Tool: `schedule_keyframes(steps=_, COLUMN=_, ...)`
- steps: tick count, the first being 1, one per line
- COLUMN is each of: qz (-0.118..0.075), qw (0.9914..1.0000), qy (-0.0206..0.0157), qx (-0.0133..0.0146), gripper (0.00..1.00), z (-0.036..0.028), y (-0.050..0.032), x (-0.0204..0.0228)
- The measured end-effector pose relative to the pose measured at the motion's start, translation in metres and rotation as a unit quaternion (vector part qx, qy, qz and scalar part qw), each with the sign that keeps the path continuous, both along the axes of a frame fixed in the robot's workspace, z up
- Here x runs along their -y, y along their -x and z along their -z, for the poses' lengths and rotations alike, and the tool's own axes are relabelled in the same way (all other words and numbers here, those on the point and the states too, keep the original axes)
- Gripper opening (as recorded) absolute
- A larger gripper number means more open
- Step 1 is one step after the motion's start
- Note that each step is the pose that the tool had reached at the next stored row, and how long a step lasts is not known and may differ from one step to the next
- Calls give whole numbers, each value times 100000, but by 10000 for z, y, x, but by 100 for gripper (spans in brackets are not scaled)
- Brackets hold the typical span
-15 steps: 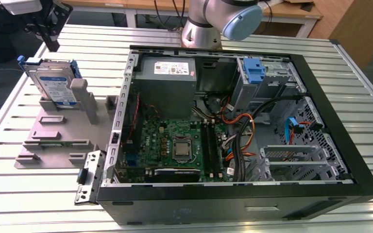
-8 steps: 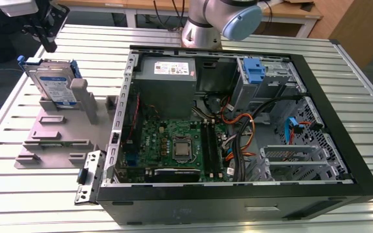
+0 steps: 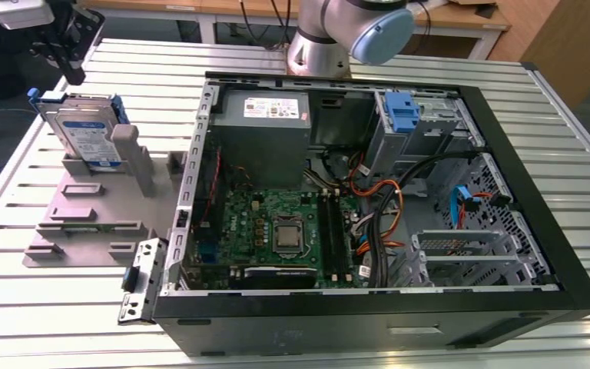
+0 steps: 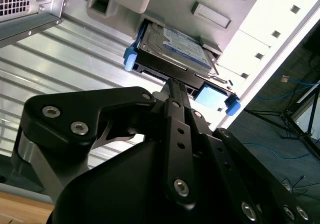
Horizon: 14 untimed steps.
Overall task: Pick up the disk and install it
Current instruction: 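Reach for the disk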
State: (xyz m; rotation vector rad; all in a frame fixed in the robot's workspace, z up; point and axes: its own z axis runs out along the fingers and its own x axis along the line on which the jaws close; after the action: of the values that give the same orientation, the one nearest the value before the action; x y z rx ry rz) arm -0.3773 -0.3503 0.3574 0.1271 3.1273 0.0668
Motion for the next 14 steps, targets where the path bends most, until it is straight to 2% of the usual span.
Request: schedule_keyframes(steps=14, qz=0, qw=100000, qy=2, qx=-3, gripper=11, z=60, y=101, x=0)
